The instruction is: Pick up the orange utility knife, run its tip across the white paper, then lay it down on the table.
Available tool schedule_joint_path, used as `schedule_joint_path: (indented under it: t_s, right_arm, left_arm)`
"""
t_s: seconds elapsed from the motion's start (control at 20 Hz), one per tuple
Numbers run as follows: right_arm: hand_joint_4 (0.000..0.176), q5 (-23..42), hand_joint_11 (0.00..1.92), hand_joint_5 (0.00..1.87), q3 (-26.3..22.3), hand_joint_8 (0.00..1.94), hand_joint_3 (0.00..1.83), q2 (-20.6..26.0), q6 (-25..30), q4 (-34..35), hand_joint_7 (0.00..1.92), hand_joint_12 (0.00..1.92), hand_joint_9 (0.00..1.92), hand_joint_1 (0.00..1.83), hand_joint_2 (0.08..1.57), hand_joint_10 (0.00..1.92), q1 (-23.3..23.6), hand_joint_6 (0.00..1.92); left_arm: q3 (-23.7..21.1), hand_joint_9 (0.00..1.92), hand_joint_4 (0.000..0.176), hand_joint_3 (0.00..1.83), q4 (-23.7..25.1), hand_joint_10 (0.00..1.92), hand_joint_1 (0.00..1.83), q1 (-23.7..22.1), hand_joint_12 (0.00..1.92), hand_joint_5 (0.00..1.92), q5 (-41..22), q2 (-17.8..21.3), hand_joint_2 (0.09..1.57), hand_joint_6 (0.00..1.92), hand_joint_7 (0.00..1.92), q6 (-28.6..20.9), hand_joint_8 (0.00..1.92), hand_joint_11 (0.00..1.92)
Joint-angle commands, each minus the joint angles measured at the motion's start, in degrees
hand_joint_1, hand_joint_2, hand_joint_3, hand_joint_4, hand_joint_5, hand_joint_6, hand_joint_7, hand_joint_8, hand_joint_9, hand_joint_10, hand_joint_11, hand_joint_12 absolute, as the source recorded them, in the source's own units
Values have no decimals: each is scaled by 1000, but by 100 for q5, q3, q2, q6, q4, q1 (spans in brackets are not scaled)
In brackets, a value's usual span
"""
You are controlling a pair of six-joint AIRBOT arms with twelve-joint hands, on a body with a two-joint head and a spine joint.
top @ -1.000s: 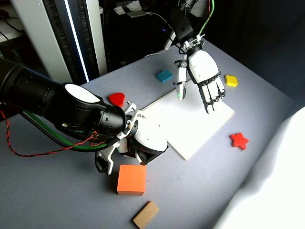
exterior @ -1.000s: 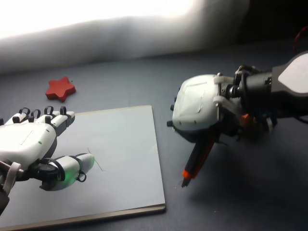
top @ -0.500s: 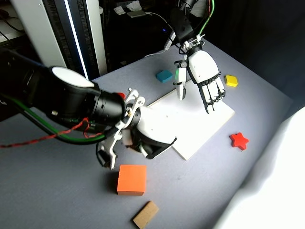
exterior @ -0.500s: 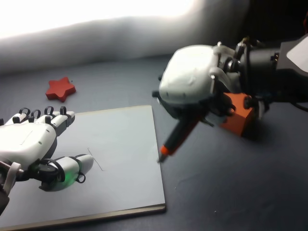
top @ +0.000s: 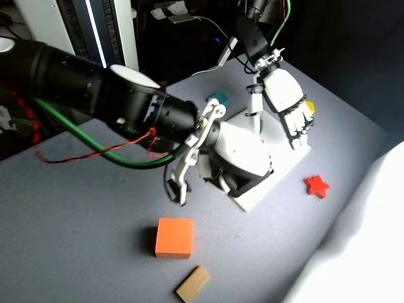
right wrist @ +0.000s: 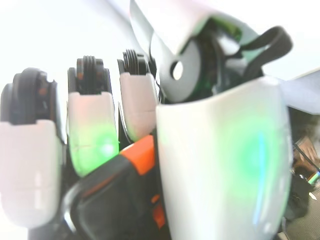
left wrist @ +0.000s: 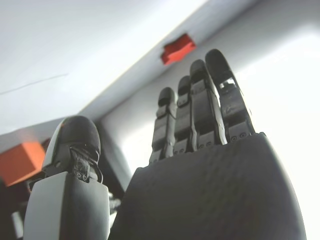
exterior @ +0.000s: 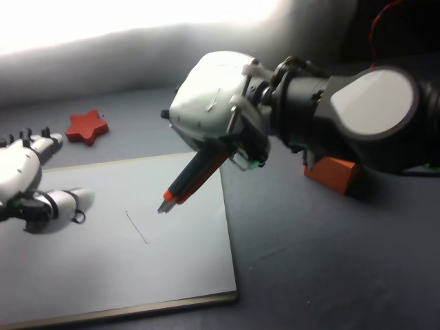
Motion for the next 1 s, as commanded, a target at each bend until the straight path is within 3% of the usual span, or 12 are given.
schedule_joint_path:
  t_s: [0.0,0.3,0.55,0.7,0.95]
  right_arm:
    - [176,-328,1914,1466,14,1941,675,-8,-5,-120,1699,1921,1828,1424,1051,1921,8,1921]
    - [176,-585,1890,1446,130,1941,681,-380,157,-196,1667,1921,1803,1438,1039,1921,-183,1921]
    - [176,-879,1883,1444,688,1941,679,-857,928,-1470,1660,1921,1793,1428,1037,1921,-384,1921]
    - [176,-1009,1901,1486,904,1941,672,-1050,1677,-2273,1691,1921,1813,1420,1044,1921,-551,1921]
    - [176,-1011,1892,1492,916,1941,661,-1170,1736,-2289,1690,1921,1812,1443,1056,1921,-549,1921]
  left_arm:
    - [81,237,36,1,270,6,253,-39,876,124,-340,111,1274,2,149,32,3,0]
    - [430,242,35,2,78,4,244,183,858,128,-17,421,1278,0,159,97,1,0]
    - [702,252,30,2,-22,5,237,348,885,146,223,487,1279,6,162,-35,1,0]
    - [749,261,31,1,-21,6,236,433,904,142,229,491,1279,3,164,-88,1,0]
    - [795,227,34,1,-20,1,232,527,825,117,230,510,1283,1,139,-112,1,0]
